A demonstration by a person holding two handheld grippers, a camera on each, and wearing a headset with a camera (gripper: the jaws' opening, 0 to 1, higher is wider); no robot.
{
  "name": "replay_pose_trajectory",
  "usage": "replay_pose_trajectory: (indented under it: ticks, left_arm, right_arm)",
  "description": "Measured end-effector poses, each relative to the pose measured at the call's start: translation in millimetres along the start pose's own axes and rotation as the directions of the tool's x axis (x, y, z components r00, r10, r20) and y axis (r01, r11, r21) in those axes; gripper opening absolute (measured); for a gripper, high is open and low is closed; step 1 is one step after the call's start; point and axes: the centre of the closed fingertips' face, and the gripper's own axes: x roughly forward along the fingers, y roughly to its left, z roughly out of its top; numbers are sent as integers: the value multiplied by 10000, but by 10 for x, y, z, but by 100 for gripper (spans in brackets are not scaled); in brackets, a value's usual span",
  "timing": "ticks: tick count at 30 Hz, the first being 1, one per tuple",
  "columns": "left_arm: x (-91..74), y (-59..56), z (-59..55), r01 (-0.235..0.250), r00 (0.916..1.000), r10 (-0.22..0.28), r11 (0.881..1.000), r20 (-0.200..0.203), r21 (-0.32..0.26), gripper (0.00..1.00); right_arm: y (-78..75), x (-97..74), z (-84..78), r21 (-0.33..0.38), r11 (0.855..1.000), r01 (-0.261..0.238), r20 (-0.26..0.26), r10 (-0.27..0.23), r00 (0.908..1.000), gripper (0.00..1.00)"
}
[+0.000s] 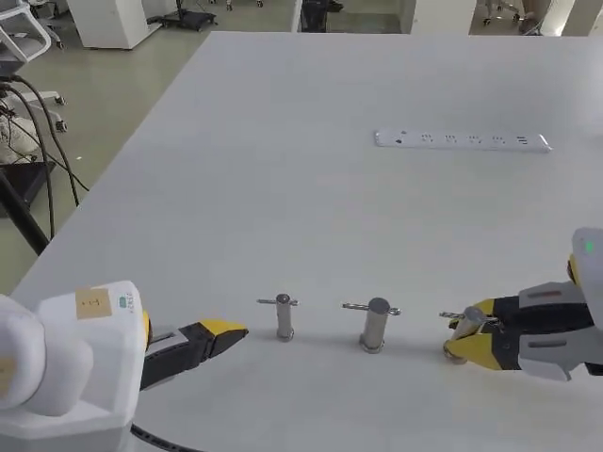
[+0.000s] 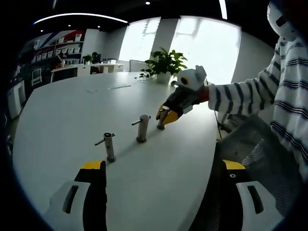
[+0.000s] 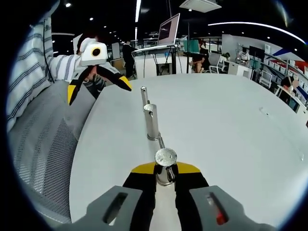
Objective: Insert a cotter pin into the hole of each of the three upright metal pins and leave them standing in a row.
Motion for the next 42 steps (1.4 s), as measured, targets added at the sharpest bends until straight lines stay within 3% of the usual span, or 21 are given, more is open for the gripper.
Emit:
replay_pose_trajectory:
  ticks: [9,13,21,23,26,31,35,42]
  left_arm:
    - [-6,-11,0,36,10000,-36,10000,21,-13,97]
    - [-10,-14,5,21,10000,-21,10000,48,-4,97]
    - [-17,-19,49,-12,9998,11,10000,177,57,97]
    - [-22,-15,73,-39,9996,38,10000,263,61,97]
    - [-27,-10,137,-113,9987,113,9999,494,-6,97]
    - [-31,18,237,-222,9954,238,9996,926,-177,98]
    - [-24,29,253,-256,9956,276,9994,892,-230,99]
    - [-22,23,257,-257,9958,279,9993,870,-267,99]
  right_arm:
    - [-8,14,2,-375,9992,113,-234,-122,9997,9]
    - [-26,1,49,-168,9995,280,1,-280,9996,11]
    - [-48,-83,164,205,9979,618,304,-625,9976,30]
    - [-55,-106,152,508,9959,747,107,-753,9971,36]
    - [-95,-151,109,227,9920,1239,-414,-1229,9916,44]
    - [-36,-202,167,350,9890,1440,-388,-1426,9890,52]
    - [-18,-249,254,667,9776,1994,-243,-1982,9799,71]
    - [39,-334,287,1216,9657,2296,52,-2320,9727,76]
